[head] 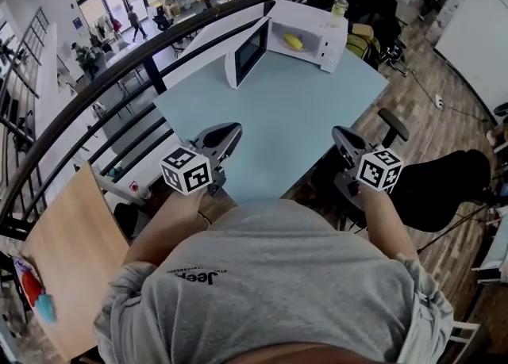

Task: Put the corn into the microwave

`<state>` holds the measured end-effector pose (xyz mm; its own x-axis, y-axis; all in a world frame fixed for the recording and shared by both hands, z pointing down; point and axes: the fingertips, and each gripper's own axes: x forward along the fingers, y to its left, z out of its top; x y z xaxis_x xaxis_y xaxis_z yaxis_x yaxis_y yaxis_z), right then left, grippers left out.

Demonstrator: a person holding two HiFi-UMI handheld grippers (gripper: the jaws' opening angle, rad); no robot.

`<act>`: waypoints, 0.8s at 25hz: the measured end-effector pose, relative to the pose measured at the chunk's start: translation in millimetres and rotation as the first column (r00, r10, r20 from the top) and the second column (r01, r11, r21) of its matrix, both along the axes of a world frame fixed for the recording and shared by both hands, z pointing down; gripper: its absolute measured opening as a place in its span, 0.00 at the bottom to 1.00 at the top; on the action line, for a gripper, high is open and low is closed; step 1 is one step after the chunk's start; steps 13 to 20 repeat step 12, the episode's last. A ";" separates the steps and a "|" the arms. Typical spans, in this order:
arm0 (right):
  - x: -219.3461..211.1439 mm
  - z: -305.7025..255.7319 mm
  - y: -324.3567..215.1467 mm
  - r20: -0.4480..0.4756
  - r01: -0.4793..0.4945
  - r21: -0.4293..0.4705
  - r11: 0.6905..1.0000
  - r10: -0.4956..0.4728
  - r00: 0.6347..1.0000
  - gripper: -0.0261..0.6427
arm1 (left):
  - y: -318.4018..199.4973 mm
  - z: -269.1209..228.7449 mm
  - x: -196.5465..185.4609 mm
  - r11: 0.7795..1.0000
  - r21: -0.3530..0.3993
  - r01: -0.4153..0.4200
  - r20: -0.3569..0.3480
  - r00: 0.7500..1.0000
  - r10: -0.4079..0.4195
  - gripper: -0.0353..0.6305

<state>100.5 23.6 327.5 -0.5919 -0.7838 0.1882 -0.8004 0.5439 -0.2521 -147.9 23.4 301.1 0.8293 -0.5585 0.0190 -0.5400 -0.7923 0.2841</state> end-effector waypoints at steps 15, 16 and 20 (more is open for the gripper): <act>4.2 -0.6 -0.9 0.000 -0.005 0.011 1.000 0.005 1.000 0.06 | -2.8 2.4 2.8 1.000 -0.006 -0.002 -0.008 1.000 0.002 0.08; 4.2 -0.6 -0.9 0.000 -0.005 0.011 1.000 0.005 1.000 0.06 | -2.8 2.4 2.8 1.000 -0.006 -0.002 -0.008 1.000 0.002 0.08; 4.2 -0.6 -0.9 0.000 -0.005 0.011 1.000 0.005 1.000 0.06 | -2.8 2.4 2.8 1.000 -0.006 -0.002 -0.008 1.000 0.002 0.08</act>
